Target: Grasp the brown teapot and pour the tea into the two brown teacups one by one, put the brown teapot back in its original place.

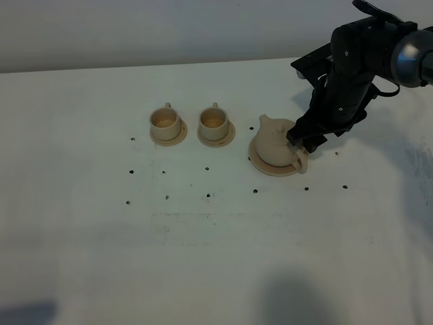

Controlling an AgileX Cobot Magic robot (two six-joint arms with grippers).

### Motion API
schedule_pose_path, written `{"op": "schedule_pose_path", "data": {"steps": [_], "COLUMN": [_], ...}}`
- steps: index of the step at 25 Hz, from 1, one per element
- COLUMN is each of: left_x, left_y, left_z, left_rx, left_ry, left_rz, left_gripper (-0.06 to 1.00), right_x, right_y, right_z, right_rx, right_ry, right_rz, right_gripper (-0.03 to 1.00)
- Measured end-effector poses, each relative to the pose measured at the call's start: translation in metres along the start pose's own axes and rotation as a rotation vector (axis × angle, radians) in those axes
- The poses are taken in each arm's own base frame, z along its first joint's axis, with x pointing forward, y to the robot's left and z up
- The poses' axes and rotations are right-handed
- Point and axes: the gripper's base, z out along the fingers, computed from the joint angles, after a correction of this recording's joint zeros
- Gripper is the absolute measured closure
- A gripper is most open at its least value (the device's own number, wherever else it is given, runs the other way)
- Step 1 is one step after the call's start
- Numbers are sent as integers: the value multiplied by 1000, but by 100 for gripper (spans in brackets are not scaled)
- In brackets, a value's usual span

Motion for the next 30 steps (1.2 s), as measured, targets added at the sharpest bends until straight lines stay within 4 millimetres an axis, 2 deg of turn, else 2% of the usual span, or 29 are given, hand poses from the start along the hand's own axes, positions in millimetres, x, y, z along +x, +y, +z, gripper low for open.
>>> {"op": "schedule_pose_path", "data": {"steps": [7, 12, 19, 23, 30], "left_x": [0, 0, 0, 0, 0], "left_y": [0, 0, 0, 0, 0], "left_z": [0, 0, 0, 0, 0], "left_rx": [0, 0, 0, 0, 0], "left_ry": [0, 0, 0, 0, 0], "left_rz": [0, 0, 0, 0, 0], "left_gripper": [63, 63, 63, 63, 63], "right_x": [-5, -1, 5, -1, -6], "right_y": [-15, -30, -7, 6, 17], "right_z": [-12, -37, -61, -62, -61], "right_rx": [77, 121, -13, -40, -42], "right_ry": [-9, 5, 49, 2, -20], "right_rz": [-29, 1, 32, 21, -7], "right_gripper": [42, 42, 42, 42, 42]}}
